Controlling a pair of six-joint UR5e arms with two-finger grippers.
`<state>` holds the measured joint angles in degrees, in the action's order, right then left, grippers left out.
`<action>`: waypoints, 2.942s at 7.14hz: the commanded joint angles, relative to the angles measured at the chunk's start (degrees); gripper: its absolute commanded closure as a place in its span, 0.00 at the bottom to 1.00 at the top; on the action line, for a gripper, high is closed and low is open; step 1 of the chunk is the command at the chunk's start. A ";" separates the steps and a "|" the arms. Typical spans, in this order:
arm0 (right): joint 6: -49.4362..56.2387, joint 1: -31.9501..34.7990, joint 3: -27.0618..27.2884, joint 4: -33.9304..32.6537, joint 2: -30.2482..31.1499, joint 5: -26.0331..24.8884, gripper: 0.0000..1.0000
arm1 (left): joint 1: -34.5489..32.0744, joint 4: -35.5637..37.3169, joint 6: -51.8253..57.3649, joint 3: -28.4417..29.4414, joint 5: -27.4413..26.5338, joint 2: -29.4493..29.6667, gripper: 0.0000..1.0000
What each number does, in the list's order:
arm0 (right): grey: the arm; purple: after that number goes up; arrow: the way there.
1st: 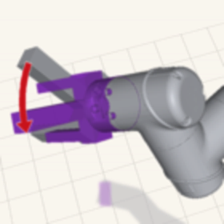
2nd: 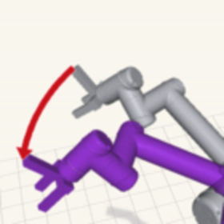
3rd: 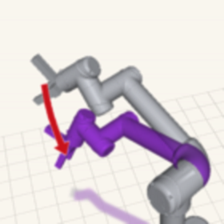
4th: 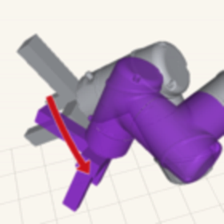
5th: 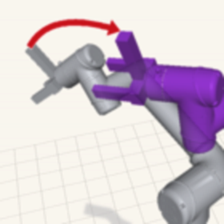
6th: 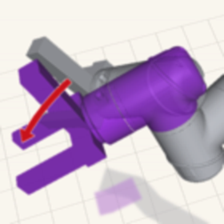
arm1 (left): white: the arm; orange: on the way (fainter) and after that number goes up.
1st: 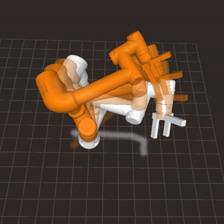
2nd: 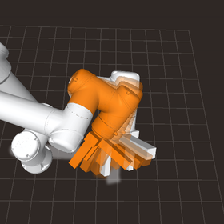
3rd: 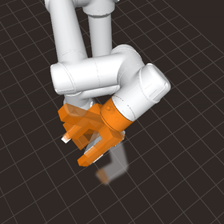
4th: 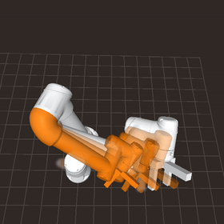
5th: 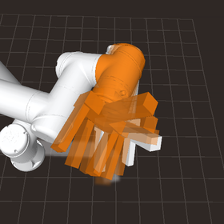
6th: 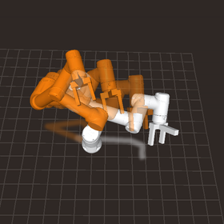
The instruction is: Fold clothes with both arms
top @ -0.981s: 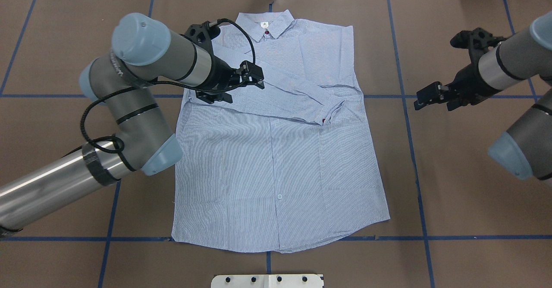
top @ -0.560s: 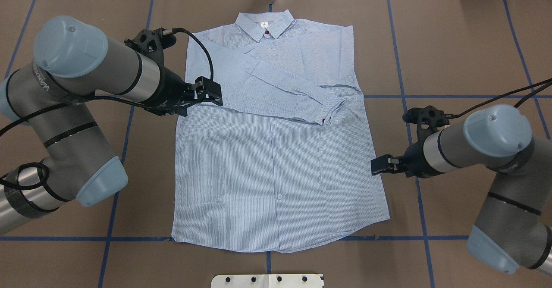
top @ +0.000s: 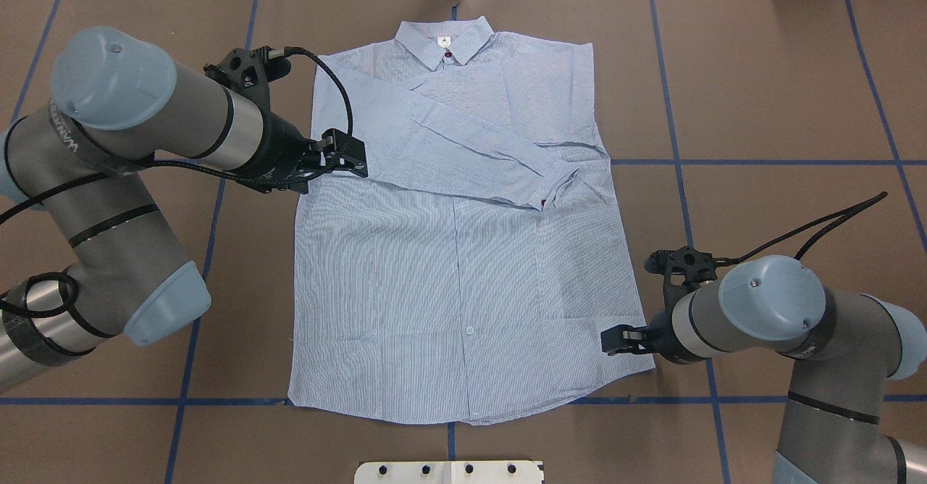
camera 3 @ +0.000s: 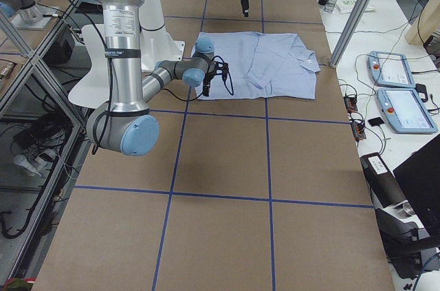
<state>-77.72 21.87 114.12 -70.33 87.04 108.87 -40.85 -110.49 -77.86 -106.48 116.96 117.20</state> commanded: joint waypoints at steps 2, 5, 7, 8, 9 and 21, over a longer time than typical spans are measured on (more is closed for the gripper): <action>-0.15 -0.52 -1.27 -0.51 0.06 0.29 0.10 | 0.07 -0.08 0.08 0.22 -0.07 0.04 0.04; -0.15 -0.52 -2.33 -0.51 -0.03 0.55 0.32 | 0.07 -0.16 0.08 0.22 -0.07 0.04 0.06; -0.15 -0.43 -2.15 -0.51 0.06 0.73 0.53 | 0.07 -0.16 0.08 0.22 -0.07 0.04 0.07; -0.24 -0.43 -1.89 -0.51 0.06 0.73 0.62 | 0.07 -0.16 0.08 0.22 -0.07 0.04 0.08; -0.24 -0.43 -1.89 -0.51 -0.03 0.73 0.81 | -0.02 -0.08 0.08 0.22 -0.07 -0.04 0.10; -0.24 2.55 4.70 -0.86 -0.20 1.60 1.00 | 9.95 0.63 -5.85 -4.26 -5.83 -13.92 0.02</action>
<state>-77.96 23.54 118.06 -71.20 86.81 109.83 -35.38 -109.93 -80.01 -109.64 114.51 106.27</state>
